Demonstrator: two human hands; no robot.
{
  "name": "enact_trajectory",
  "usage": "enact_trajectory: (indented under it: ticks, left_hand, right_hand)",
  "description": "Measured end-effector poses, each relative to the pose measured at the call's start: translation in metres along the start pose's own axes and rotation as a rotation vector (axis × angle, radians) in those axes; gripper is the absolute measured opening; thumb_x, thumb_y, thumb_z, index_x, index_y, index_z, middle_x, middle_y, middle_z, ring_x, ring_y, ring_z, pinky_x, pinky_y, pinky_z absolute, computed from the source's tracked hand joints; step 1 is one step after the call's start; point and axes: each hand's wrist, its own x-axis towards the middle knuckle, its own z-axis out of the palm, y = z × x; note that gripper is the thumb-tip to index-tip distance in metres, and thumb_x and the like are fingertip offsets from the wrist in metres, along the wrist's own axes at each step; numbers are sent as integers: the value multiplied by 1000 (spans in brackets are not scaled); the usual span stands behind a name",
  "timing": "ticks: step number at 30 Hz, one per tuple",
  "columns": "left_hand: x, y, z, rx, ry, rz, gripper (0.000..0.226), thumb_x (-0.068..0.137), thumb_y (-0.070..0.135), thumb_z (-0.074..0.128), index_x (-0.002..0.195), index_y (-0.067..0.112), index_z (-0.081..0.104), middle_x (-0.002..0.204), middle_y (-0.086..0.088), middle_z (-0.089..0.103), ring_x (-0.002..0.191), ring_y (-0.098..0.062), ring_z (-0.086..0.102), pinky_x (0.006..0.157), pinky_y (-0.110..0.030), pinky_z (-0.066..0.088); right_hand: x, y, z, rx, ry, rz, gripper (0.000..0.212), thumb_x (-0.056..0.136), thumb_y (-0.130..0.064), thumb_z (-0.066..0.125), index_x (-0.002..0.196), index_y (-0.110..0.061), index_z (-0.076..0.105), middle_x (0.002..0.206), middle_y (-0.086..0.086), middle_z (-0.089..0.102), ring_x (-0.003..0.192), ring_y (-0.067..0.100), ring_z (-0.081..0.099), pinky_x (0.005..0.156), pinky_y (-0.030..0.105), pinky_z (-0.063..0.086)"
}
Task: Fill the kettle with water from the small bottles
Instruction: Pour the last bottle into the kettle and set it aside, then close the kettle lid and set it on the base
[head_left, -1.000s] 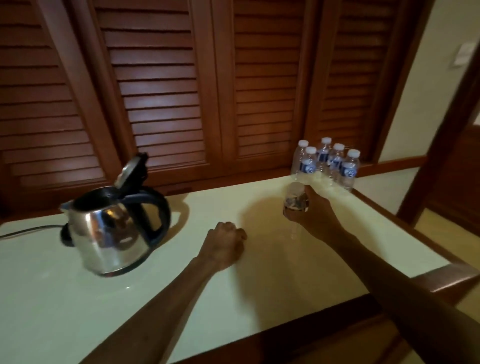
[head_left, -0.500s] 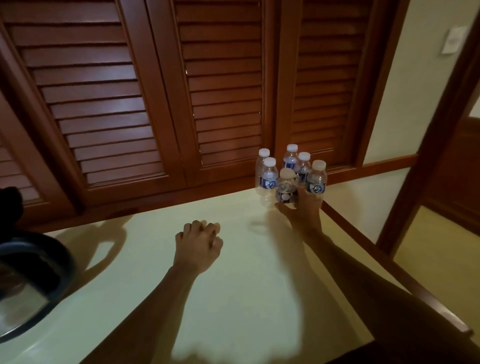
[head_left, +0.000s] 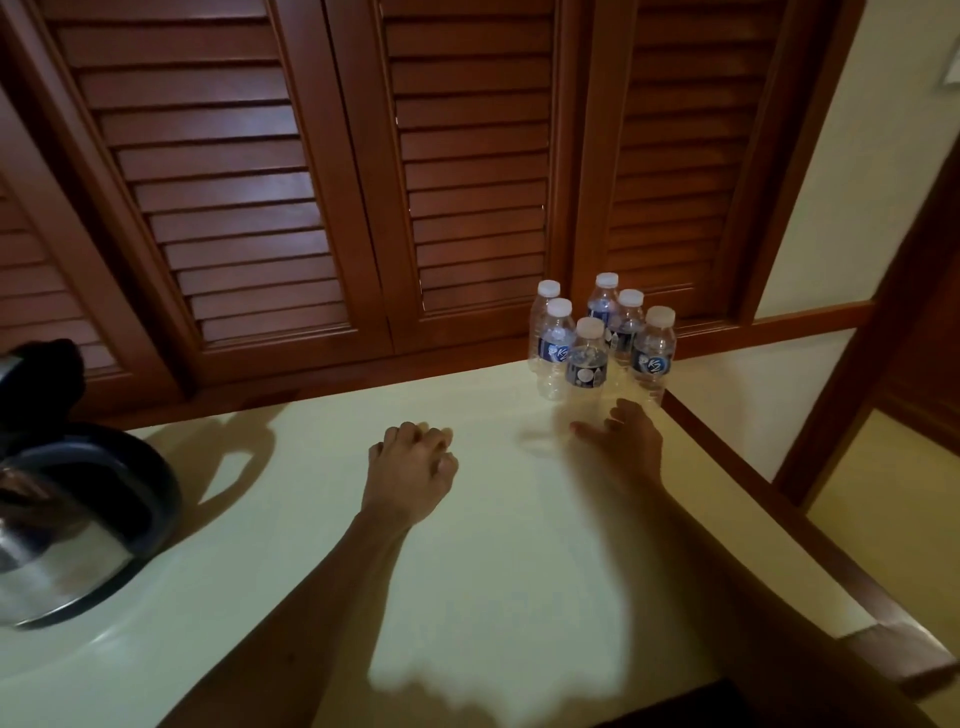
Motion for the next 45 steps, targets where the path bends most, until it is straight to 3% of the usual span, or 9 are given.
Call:
enact_trajectory:
  ticks: [5, 12, 16, 20, 26, 31, 35, 38, 45]
  left_hand:
    - [-15, -1, -7, -95, 18, 19, 41, 86, 33, 39, 108, 17, 69, 106, -4, 69, 106, -28, 57, 85, -37, 47]
    - [-77, -46, -29, -267, -45, 92, 29, 86, 30, 45, 102, 22, 68, 107, 6, 66, 108, -17, 55, 95, -34, 47]
    - [-136, -106, -64, -289, -29, 151, 18, 90, 23, 56, 100, 20, 70, 112, 12, 68, 110, -10, 58, 97, -27, 45]
    - [-199, -171, -119, -347, -100, 179, 10, 89, 16, 64, 97, 15, 71, 102, 12, 68, 79, 6, 57, 78, -9, 40]
    - [-252, -265, -196, -570, 108, -161, 16, 89, 9, 67, 79, 20, 75, 77, 11, 72, 75, -6, 68, 64, -21, 53]
    - [-235, -312, -229, -615, 417, -336, 17, 90, 11, 69, 106, 16, 70, 94, 9, 69, 91, -8, 66, 77, -19, 53]
    - [-216, -316, -228, -672, 374, -287, 51, 82, 20, 79, 129, 17, 59, 116, 5, 66, 103, -12, 63, 83, -15, 49]
    - [-210, -312, -221, -728, 289, -261, 63, 80, 25, 82, 136, 23, 53, 125, 7, 63, 113, -11, 59, 95, -28, 51]
    - [-206, -301, -212, -783, 297, -252, 71, 74, 23, 86, 135, 24, 50, 112, 19, 60, 114, -8, 57, 101, -38, 51]
  right_hand:
    - [-54, -4, 17, 214, -29, 20, 54, 79, -19, 78, 126, -13, 53, 117, 4, 59, 97, 22, 62, 86, 39, 55]
    - [-108, -31, 68, 10, -184, -97, 36, 80, -23, 74, 112, -10, 62, 103, 2, 65, 96, 21, 63, 89, 33, 51]
    - [-154, -59, 115, 26, -353, -162, 34, 78, -31, 76, 106, -15, 65, 95, -2, 69, 90, 15, 65, 74, 23, 49]
    - [-213, -101, 173, 134, -484, -340, 47, 68, -50, 69, 102, -17, 70, 94, -4, 73, 86, 11, 68, 76, 29, 52]
    - [-258, -178, 228, 427, -557, -399, 61, 72, -38, 78, 127, -22, 56, 121, -2, 65, 109, 12, 64, 89, 29, 51]
    - [-273, -213, 244, 377, -479, -569, 49, 84, -19, 72, 129, -24, 54, 122, -9, 62, 115, 4, 58, 97, 20, 47]
    - [-279, -224, 254, 364, -425, -619, 48, 86, -14, 70, 132, -19, 55, 122, -5, 64, 114, 1, 58, 94, 16, 47]
    - [-277, -233, 261, 292, -412, -665, 51, 85, -20, 72, 133, -26, 54, 125, -8, 62, 117, 1, 56, 97, 20, 46]
    - [-273, -252, 279, 48, -455, -833, 32, 84, -17, 72, 116, -18, 68, 106, -11, 68, 99, -7, 60, 94, 21, 49]
